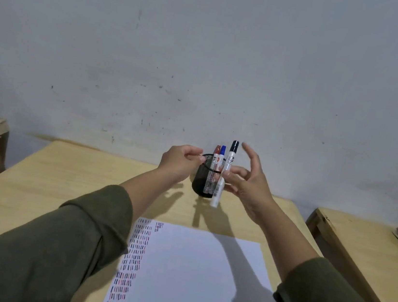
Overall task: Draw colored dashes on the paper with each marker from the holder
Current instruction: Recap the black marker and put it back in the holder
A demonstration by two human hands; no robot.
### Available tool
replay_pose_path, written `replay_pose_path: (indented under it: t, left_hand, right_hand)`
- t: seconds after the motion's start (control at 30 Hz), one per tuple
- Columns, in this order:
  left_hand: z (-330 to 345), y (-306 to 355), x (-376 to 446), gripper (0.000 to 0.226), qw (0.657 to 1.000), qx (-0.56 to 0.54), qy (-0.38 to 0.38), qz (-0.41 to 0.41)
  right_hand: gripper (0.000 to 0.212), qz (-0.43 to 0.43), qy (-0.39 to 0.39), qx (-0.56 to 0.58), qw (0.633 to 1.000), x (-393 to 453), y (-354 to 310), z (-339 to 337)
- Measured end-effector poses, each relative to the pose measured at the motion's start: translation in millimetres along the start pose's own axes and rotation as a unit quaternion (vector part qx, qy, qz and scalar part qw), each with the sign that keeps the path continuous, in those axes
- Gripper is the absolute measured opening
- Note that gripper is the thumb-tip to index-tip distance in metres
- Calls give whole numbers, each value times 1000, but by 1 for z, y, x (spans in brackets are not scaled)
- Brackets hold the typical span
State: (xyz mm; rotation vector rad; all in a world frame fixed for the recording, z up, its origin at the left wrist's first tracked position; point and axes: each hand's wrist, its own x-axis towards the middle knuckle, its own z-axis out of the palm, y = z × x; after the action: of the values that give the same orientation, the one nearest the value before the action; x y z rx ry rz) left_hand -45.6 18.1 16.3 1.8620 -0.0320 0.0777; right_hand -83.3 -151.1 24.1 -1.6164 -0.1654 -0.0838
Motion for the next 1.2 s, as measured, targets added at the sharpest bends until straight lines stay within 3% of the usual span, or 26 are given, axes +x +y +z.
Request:
replay_pose_path:
  t: [0.13, 0.33, 0.47, 0.67, 1.2]
  left_hand:
    - [13, -5, 30, 43, 994, 105, -13, 20]
    - [32, -19, 59, 54, 987, 159, -9, 7]
    - [34, -27, 68, 49, 987, 161, -7, 5]
    - [30, -36, 76, 41, 984, 176, -7, 16]
    - [34, -37, 75, 42, 988, 154, 6, 27]
  right_hand:
    - [85, -32, 65, -92, 993, 46, -3, -9]
    - [80, -54, 126, -169, 976, 95, 9, -1]
    - [70, -66, 136, -194, 969, 109, 20, 8]
    - [80, -85, 158, -184, 966, 123, 26, 8]
    - [74, -60, 52, -321, 944, 122, 54, 9]
